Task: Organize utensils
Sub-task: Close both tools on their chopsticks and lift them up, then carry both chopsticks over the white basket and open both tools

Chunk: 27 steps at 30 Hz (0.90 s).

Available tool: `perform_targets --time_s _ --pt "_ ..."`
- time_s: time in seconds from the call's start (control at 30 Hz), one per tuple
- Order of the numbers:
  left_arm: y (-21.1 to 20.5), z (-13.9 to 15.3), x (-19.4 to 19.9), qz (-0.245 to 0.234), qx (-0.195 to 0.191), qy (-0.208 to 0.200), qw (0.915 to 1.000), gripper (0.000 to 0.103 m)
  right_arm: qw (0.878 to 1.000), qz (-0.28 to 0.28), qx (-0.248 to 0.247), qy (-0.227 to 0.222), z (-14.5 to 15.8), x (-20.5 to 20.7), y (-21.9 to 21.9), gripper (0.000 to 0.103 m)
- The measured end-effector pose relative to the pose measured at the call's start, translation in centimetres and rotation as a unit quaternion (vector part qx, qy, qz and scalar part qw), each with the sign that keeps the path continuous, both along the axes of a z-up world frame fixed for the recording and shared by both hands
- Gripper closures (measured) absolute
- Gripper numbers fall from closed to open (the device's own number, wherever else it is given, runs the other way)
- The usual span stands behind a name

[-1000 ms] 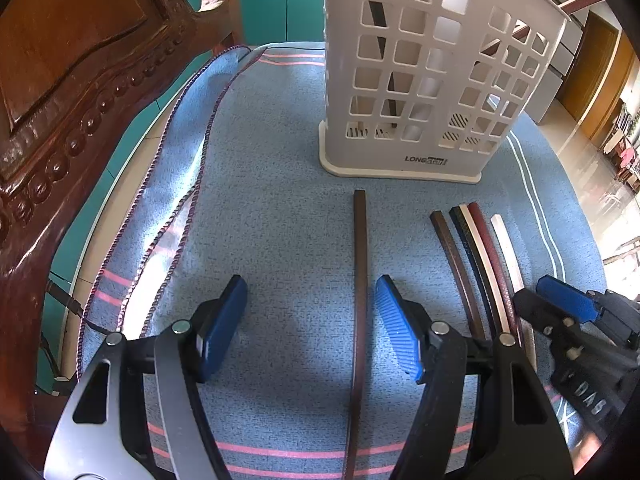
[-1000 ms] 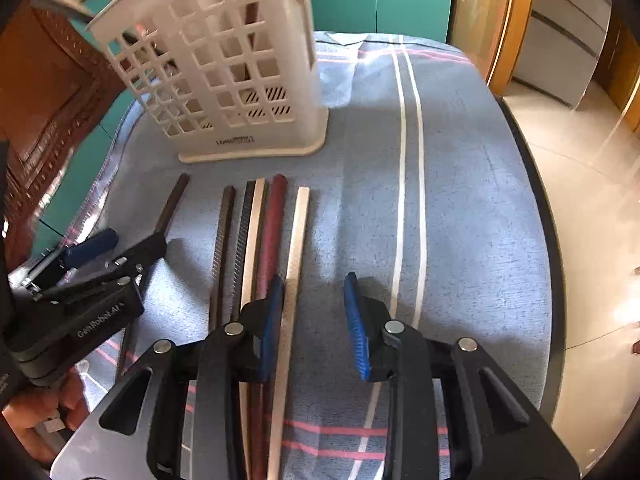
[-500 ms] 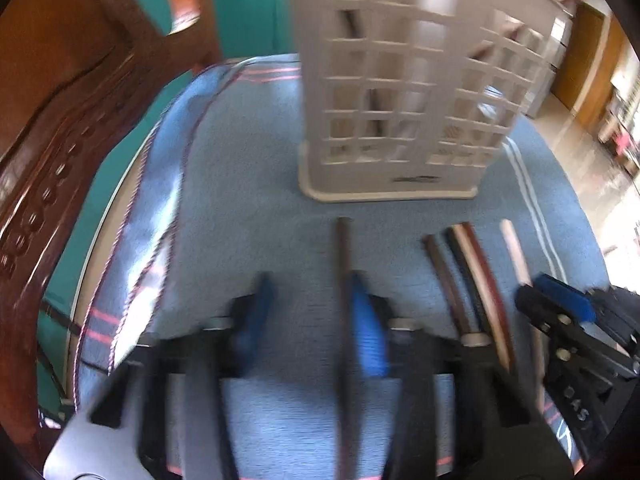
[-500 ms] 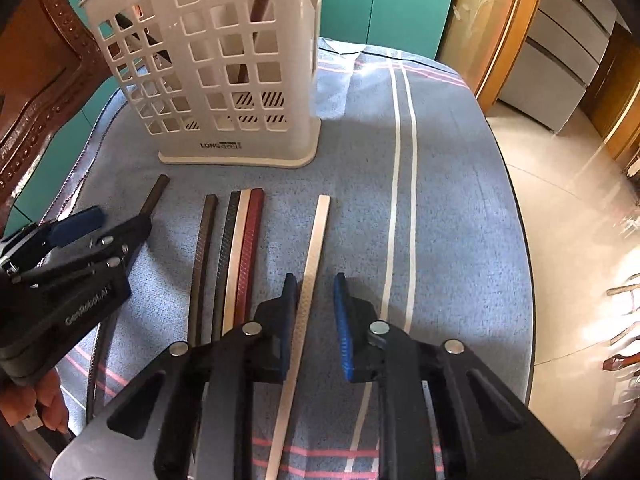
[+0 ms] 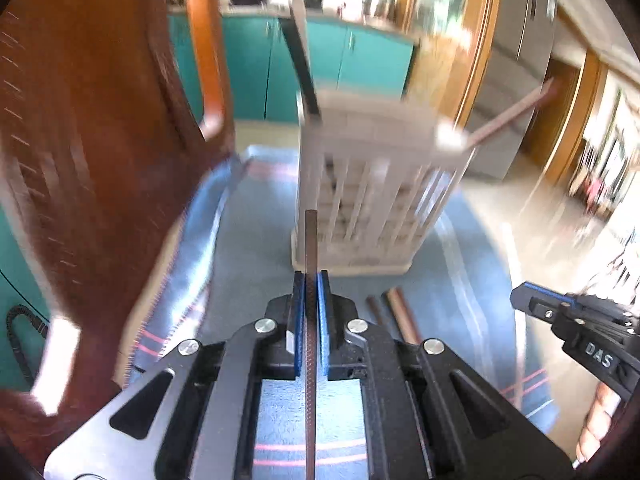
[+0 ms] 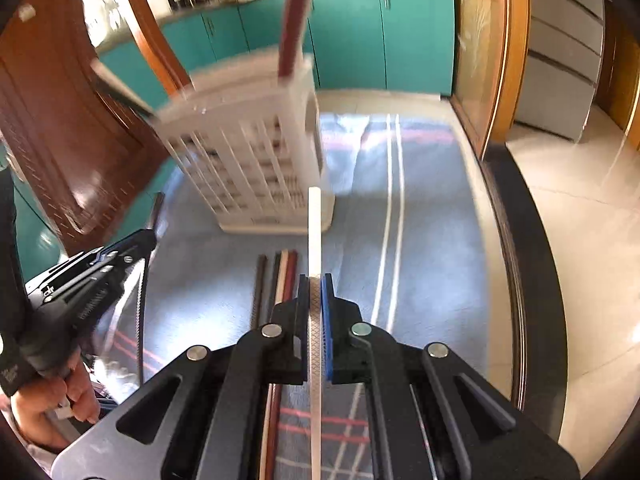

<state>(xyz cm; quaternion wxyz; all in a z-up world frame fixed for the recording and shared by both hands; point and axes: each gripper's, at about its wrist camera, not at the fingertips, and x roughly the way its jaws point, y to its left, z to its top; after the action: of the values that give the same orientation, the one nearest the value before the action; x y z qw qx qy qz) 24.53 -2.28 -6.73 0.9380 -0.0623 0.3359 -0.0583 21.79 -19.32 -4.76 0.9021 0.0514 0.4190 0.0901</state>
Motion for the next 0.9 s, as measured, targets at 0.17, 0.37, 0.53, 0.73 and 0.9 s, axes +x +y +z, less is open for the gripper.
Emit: perform_targets --time_s 0.17,0.37,0.53,0.73,0.9 --pt "2.2 6.6 -3.5 0.017 -0.061 -0.101 0.9929 0.096 0.998 0.008 0.042 -0.051 5.0 -1.7 -1.5 0.097" --pt "4.3 14.0 -4.7 0.062 -0.144 -0.224 0.9619 0.096 0.988 0.008 0.076 -0.136 11.4 -2.4 -2.2 0.097" --pt "4.4 17.7 -4.5 0.098 -0.169 -0.304 0.9324 0.096 0.971 -0.004 0.098 -0.219 17.0 -0.9 -2.6 0.097" --pt "2.6 17.7 0.7 0.118 -0.138 -0.287 0.9405 0.096 0.957 -0.047 0.1 -0.268 19.4 2.7 -1.8 0.097" --pt "1.1 13.2 5.1 0.111 -0.101 -0.226 0.9626 0.096 0.97 -0.041 0.08 -0.225 15.4 6.7 0.3 0.097"
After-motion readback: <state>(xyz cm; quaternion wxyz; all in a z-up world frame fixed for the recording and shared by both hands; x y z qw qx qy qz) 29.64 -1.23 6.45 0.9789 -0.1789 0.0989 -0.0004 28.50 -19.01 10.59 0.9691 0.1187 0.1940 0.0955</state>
